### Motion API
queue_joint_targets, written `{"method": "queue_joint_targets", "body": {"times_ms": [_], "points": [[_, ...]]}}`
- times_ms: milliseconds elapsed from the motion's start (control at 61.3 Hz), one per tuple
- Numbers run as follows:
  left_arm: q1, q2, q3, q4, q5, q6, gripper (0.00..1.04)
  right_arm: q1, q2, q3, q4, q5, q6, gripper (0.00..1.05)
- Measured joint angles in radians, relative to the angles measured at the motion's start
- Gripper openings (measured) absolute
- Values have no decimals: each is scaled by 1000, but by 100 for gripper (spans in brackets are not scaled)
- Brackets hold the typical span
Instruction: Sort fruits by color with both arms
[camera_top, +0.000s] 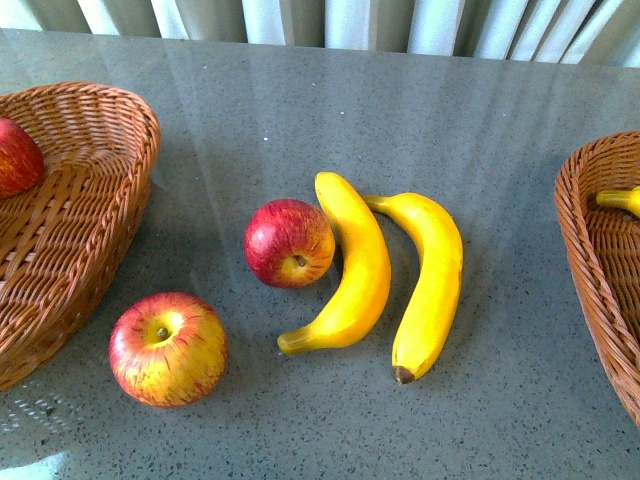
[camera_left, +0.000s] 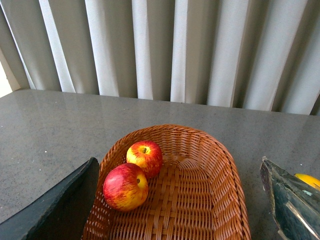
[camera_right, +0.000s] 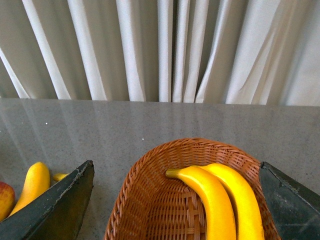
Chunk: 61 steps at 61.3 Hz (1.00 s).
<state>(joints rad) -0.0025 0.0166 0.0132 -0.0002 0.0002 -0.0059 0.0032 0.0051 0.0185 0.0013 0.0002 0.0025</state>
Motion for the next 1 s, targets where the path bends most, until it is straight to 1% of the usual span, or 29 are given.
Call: {"method": "queue_joint_targets", "body": {"times_ms": [898,914,930,947,979,996], "points": [[0,0,0,0,0,0,96,0,0,0,0,0,0,96],[-7,9,5,-14,-24,-8,96,0,0,0,0,0,0,96],[-28,31,26,-72,-98,-40,96,0,0,0,0,0,0,96],[-46,47,41,-108,-135,-69,96,0,0,0,0,-1,0,96],[-138,151,108,-245,-294,-169,96,0,0,0,0,2,0,96],[-163,183,125,-274,-335,-195,96,0,0,0,0,3,0,96]]}}
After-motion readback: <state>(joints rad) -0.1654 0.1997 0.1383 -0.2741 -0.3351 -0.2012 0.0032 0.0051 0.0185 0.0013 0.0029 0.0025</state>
